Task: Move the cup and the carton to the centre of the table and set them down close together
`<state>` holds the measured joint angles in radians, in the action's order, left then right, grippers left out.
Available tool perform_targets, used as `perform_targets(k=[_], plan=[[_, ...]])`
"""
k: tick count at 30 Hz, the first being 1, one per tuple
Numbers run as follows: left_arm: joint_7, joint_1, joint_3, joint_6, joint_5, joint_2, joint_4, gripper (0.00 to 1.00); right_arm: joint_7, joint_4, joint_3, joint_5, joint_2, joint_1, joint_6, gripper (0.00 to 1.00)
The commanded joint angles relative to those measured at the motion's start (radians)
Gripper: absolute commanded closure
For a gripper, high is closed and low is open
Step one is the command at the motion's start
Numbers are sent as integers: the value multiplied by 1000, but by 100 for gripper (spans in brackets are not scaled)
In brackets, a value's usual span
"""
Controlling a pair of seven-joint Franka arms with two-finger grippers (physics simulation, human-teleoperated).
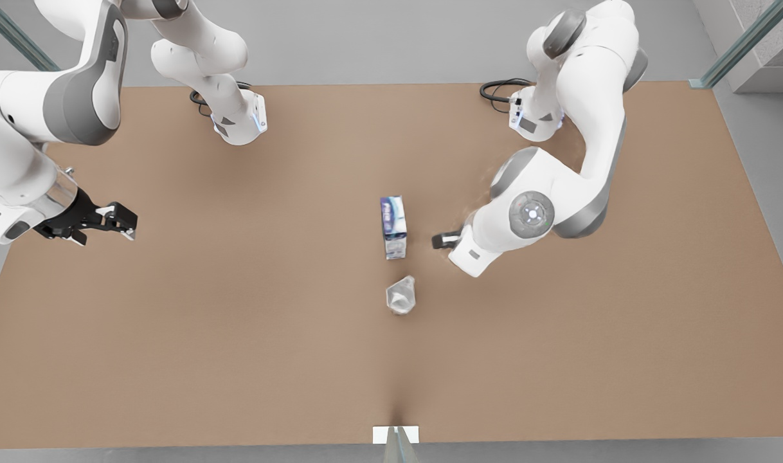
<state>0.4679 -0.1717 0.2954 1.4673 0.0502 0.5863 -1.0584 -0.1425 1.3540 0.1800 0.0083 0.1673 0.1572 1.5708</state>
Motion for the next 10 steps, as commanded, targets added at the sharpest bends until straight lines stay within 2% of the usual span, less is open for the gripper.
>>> perform_targets(k=[1, 2, 3, 5, 10], plan=[[-127, 5, -74, -5, -41, -13, 0, 0, 0, 1, 1, -1, 0, -1, 0, 0], [-418, 5, -255, -8, -46, -55, -5, 0, 0, 1, 1, -1, 0, -1, 2, 0], [-558, 5, -351, -8, -47, -82, -11, 0, 0, 1, 1, -1, 1, -1, 2, 0], [-565, 18, -323, 19, -155, -272, -173, 0, 0, -1, 1, -1, 1, -1, 2, 0], [-548, 18, -318, 70, -156, -321, -222, 0, 0, -3, 1, -1, 1, -1, 2, 0]])
